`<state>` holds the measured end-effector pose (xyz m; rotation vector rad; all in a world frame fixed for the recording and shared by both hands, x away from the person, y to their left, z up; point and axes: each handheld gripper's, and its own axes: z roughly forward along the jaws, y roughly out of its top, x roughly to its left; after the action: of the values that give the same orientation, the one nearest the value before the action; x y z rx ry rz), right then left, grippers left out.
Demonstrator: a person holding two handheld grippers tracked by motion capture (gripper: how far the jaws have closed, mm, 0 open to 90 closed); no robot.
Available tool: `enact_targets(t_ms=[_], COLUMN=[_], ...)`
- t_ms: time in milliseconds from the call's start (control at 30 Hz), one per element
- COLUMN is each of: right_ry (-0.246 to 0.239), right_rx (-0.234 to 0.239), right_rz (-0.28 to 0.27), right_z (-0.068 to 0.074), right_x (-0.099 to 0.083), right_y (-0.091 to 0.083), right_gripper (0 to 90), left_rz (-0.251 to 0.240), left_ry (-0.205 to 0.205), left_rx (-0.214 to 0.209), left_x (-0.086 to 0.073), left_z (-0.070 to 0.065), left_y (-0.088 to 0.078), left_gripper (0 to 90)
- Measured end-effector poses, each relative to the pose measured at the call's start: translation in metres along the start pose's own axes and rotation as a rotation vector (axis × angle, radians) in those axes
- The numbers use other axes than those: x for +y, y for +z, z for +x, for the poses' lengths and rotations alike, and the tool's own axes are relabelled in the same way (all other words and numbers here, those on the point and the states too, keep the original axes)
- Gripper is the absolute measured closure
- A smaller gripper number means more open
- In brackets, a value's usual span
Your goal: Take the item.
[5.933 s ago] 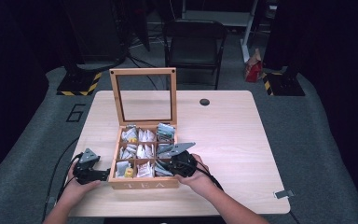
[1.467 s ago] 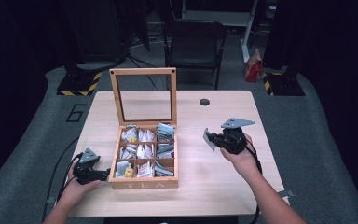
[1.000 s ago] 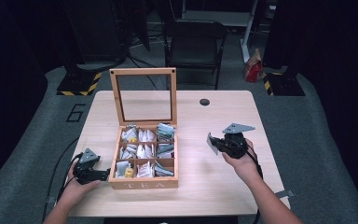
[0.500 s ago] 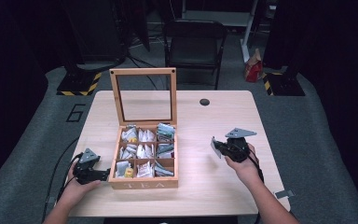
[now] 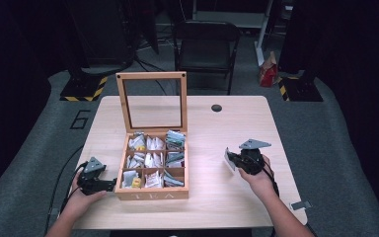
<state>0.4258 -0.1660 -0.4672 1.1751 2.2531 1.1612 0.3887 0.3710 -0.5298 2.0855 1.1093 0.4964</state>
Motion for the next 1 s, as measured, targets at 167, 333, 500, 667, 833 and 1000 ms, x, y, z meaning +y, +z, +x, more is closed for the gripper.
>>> enact_targets(t_ms=[167,333,500,667,833,1000], right_ry=[-0.009,-0.018,-0.014,-0.028,-0.028,-0.03], right_rx=[-0.012,-0.001,0.008,0.033,0.044,0.049], right_rz=[0.008,0.028,0.027,0.04,0.048,0.059], right_z=[0.003,0.007,0.011,0.016,0.018,0.021], right_x=[-0.004,-0.009,-0.012,-0.016,-0.018,-0.019], right_y=[0.003,0.008,0.011,0.015,0.018,0.02], right_gripper=[89.6,88.5,87.4,86.5,85.8,85.0], left_rz=[0.0,-0.003,0.0,-0.002,-0.002,-0.001], left_ry=[-0.001,-0.003,-0.001,-0.004,-0.002,-0.003], left_rx=[0.0,-0.001,0.0,0.0,-0.001,0.0], left_x=[0.0,0.0,0.0,0.0,0.0,0.0], left_z=[0.0,0.0,0.0,0.0,0.0,0.0], left_y=[0.0,0.0,0.0,0.0,0.0,0.0], left_gripper=[13.9,13.9,13.9,13.9,13.9,13.9])
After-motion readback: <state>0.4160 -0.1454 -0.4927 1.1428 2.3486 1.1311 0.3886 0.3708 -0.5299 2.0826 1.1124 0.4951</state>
